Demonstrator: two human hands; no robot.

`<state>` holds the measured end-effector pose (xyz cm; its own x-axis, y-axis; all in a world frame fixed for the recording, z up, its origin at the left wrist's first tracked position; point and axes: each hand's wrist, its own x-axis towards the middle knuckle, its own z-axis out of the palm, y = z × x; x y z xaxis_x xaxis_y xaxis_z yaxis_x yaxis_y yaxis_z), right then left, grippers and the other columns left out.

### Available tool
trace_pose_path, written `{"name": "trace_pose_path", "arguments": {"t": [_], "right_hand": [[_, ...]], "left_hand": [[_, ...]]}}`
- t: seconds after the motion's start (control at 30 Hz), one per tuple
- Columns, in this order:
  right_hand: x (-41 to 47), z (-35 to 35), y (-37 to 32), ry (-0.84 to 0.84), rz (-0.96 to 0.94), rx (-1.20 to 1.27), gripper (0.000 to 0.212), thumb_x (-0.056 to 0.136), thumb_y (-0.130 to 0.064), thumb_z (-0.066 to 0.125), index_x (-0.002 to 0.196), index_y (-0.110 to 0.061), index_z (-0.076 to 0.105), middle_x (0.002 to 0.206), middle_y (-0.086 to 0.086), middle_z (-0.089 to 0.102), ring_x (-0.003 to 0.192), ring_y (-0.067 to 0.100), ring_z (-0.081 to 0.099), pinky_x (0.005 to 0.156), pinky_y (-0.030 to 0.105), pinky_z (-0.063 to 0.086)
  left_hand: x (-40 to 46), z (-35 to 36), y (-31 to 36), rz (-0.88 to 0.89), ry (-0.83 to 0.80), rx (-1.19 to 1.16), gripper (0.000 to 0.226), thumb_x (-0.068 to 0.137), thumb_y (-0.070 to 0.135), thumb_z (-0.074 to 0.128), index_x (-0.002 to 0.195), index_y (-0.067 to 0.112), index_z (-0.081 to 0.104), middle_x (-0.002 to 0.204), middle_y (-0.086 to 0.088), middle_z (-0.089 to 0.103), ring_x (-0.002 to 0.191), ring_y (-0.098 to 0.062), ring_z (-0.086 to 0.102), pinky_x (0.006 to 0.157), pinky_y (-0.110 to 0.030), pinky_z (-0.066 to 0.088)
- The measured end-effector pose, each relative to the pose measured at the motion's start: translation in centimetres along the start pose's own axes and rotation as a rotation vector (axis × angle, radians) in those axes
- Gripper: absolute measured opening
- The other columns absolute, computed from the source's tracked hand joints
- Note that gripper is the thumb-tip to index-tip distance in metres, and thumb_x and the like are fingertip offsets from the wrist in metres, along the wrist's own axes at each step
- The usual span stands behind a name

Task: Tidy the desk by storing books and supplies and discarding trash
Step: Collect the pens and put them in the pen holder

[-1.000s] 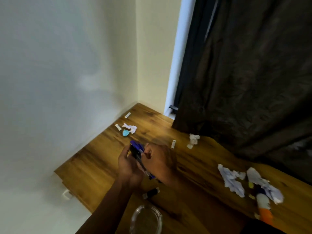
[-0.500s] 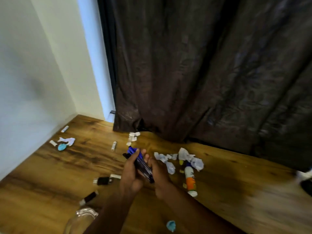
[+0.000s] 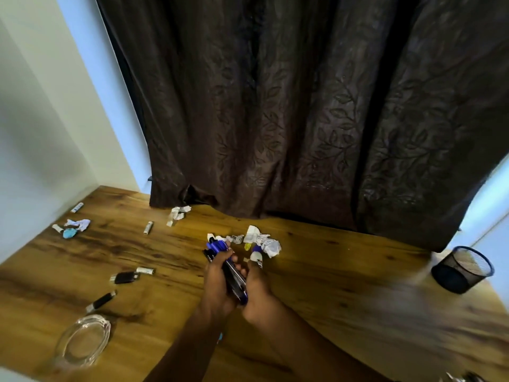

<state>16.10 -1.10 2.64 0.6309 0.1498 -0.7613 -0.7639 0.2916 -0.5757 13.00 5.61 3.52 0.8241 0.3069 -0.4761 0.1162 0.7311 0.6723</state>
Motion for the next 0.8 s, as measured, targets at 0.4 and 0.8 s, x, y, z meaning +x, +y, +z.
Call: {"name": "trace_pose_path", "arguments": {"t": [0.4,0.8], "right_hand": [[-1.1,-2.6,-0.6,-0.060,-0.081,-0.167,0.046,0.104,-0.049,0.047,0.085,-0.015,0.071,0.091,0.009,0.070,0.088,0.031,0.071,0.081,0.039,0.056],[-3.4,-4.5,-6.2,0.228,-1.036,-1.133,0.054,0.075,-0.082,0.056,0.095,-0.032,0.058,0.092,-0.015,0.064,0.085,0.002,0.061,0.073,0.027,0.053]], "left_hand": [[-2.4,3.2,-1.1,0.024,-0.046,0.287,0.030,0.096,0.010,0.060,0.068,0.013,0.051,0.044,0.002,0.045,0.032,-0.010,0.041,0.034,-0.020,0.035],[-2.0,3.2,-2.1,0.173,-0.203,0.916,0.033,0.092,-0.012,0.045,0.105,0.015,0.059,0.058,-0.011,0.056,0.042,-0.019,0.049,0.046,-0.030,0.037]]}}
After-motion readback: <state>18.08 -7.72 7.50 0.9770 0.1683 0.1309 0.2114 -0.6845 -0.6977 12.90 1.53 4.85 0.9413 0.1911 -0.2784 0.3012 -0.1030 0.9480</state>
